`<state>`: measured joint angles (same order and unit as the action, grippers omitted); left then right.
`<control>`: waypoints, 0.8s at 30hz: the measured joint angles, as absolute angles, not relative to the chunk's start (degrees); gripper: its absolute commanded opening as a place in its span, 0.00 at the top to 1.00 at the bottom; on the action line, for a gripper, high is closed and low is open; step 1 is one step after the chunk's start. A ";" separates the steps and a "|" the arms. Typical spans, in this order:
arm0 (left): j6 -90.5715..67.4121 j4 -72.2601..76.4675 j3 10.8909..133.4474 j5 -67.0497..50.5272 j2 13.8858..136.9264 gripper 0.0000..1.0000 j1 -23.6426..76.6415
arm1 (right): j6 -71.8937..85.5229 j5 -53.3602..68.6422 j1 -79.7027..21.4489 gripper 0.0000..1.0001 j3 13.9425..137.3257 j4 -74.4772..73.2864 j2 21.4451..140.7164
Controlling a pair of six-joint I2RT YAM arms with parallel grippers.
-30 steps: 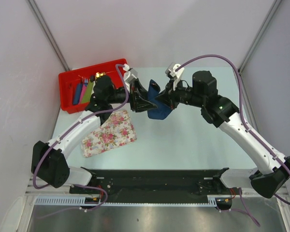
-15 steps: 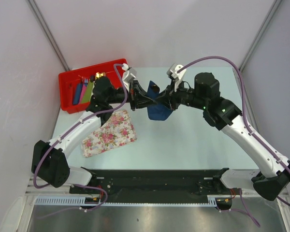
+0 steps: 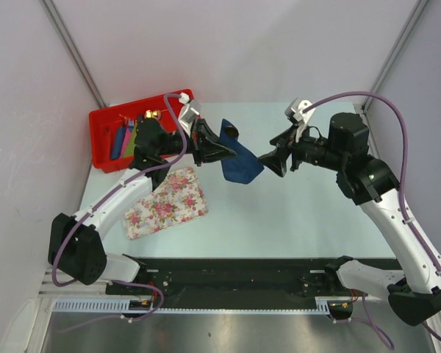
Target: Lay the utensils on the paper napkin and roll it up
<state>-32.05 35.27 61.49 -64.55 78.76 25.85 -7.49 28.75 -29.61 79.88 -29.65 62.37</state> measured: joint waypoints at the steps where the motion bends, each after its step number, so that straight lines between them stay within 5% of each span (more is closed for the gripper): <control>1: -32.51 35.75 61.49 -64.79 78.76 1.00 25.80 | -7.77 29.50 -28.97 0.32 79.61 -30.50 62.30; 6: -35.18 38.79 61.49 -65.17 78.76 1.00 25.80 | -8.58 34.68 -27.24 0.34 79.22 -35.03 62.46; 12: -38.17 42.46 61.49 -65.14 78.76 1.00 25.80 | -8.56 40.60 -27.22 0.48 79.33 -38.02 62.67; 15: -39.68 44.18 61.49 -65.14 78.76 1.00 25.80 | -8.16 42.33 -27.20 0.60 79.50 -38.94 63.24; 18: -41.12 46.17 61.49 -65.14 78.76 1.00 25.93 | -7.27 43.53 -26.63 0.85 80.27 -39.16 64.55; 19: -41.60 46.68 61.49 -65.17 78.76 1.00 25.96 | -6.83 44.10 -26.41 1.00 80.68 -39.09 65.12; 24: -43.68 49.06 61.49 -65.17 78.74 1.00 26.04 | -5.28 45.63 -25.89 1.00 81.23 -38.44 66.00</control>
